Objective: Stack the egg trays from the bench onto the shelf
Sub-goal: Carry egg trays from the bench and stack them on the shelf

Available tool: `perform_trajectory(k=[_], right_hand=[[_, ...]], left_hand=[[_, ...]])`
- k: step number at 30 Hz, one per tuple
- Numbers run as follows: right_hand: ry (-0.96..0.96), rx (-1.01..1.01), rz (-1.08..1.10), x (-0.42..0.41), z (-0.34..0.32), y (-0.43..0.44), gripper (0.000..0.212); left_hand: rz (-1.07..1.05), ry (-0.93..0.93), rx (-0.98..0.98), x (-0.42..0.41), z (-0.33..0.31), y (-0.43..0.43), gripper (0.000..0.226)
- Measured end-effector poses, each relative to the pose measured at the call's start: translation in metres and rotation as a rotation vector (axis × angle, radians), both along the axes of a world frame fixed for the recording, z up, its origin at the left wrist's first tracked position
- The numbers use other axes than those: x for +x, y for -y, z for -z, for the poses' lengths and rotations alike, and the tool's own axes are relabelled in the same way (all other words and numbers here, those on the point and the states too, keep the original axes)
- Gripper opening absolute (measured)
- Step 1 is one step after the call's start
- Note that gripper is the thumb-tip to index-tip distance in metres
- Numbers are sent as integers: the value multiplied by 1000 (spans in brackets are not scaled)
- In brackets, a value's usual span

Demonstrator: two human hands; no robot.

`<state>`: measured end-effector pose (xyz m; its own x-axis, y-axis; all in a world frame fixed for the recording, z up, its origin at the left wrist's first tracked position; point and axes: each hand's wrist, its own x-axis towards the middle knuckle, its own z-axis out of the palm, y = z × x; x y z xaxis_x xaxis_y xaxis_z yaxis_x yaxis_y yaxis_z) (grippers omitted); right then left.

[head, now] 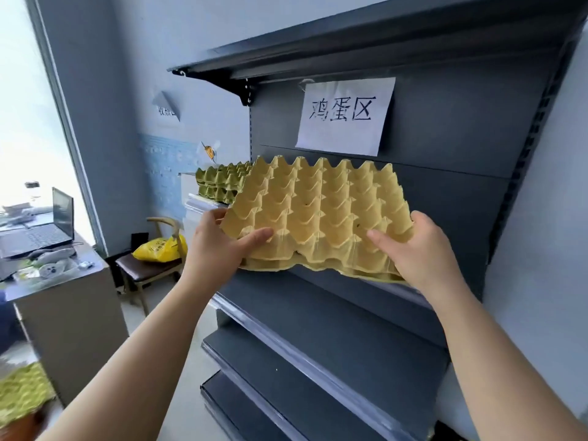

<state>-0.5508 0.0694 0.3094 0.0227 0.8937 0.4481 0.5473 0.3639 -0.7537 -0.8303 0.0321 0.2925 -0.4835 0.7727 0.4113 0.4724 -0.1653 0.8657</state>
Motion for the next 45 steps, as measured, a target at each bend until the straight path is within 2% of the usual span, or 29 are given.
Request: perform_trajectory(k=[3,6,9,13,18,20,23,25,27,30,34,39,41,45], right_hand=[[16,7,-24,-36,-8,-32,46],[25,12,-39,-72,-18,-63,59],[47,8,-33,-97,-25,-101,52],[62,40,-21,-130,-38,-150,57],[43,77,-14,-167,-51,-197,45],[42,74,-6,-182,-54,-210,44],[47,40,29,-205,-55,-234,46],[41,41,58,-220,-55,-248,45],[30,40,90,-234,-54,-259,44],[10,54,143,-258,-56,-267,47],[-5,2,232,-279,-54,-280,45],[0,-15,319,-297,-52,-283,73],[-1,-19,338,-302,-49,-284,69],[-25,-81,336,-305,-38,-287,42]], left_hand=[[2,18,11,-38,-5,-28,88],[13,51,27,-73,-9,-63,83],[61,102,52,-103,-14,-102,86],[85,137,84,-138,-23,-158,93],[90,113,95,-170,-34,-217,65],[106,114,96,-187,-37,-239,75],[120,153,92,-212,-41,-272,111],[152,153,95,-227,-44,-294,115],[182,156,100,-241,-46,-314,110],[220,121,81,-259,-46,-342,91],[345,68,33,-275,-43,-374,89],[404,-34,-9,-286,-37,-402,90],[416,-77,-40,-291,-33,-408,94],[405,-143,-21,-294,-21,-410,86]])
